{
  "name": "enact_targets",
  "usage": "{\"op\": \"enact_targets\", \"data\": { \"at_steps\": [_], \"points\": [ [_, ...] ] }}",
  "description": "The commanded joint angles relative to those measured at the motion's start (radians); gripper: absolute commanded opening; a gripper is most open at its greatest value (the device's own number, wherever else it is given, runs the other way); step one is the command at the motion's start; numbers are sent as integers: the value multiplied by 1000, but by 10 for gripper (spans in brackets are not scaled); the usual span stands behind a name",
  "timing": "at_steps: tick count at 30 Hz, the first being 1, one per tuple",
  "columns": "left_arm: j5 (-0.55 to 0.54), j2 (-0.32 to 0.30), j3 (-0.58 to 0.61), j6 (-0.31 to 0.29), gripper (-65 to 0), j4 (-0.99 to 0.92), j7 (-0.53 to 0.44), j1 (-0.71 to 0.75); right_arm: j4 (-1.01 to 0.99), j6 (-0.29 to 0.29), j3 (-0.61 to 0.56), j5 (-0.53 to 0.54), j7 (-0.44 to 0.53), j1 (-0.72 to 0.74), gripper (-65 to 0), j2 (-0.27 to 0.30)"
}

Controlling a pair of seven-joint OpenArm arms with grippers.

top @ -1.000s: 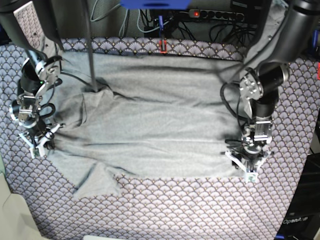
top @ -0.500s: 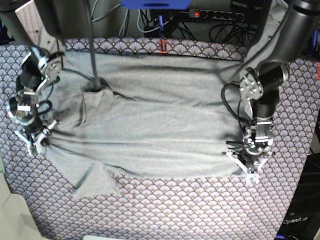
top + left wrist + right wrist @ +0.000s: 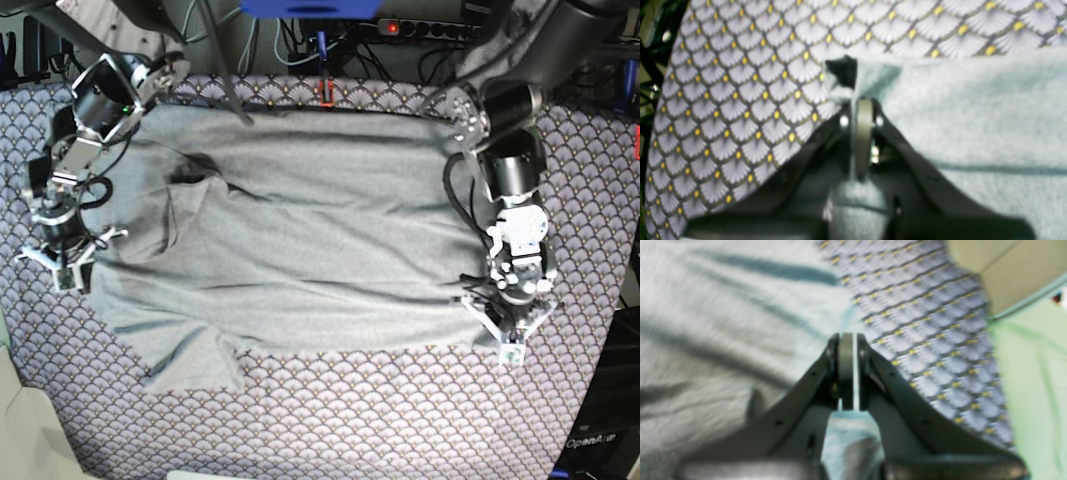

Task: Fold the T-shirt properly
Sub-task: 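Pinch the shirt's side edges near the hem with both grippers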

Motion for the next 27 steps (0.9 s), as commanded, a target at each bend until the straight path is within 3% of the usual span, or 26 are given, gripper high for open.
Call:
{"op": "enact_targets", "data": {
  "at_steps": [1,6,8,13,16,19,22,27],
  "points": [
    [1,-6,5,1,-650,23,-12,-21,17,-4,-1,20,26,30,-650,6],
    [-1,-6,5,1,-650,23,-7,-16,13,-4,-4,22,-47,63,-650,15],
    [-1,-6,5,0,-650,23,-7,-16,4,-4,-10,23,-83,88,-640,43],
    [1,-6,5,0,-650,23,-7,-12,-112,-4,-10,19,-143,222,-507,90],
    [5,-6,5,-2,-650,24,-7,-9,-236,-4,-10,20,-244,323,-461,142],
    [5,-6,5,-2,-650,24,-7,-7,-374,-4,-4,23,-385,438,-459,201],
    [5,-6,5,-2,-650,24,-7,-7,-458,-4,1,45,-442,512,-456,230],
    [7,-6,5,-2,-650,32,-6,10,-521,-4,1,192,-540,553,-454,280]
  ]
}}
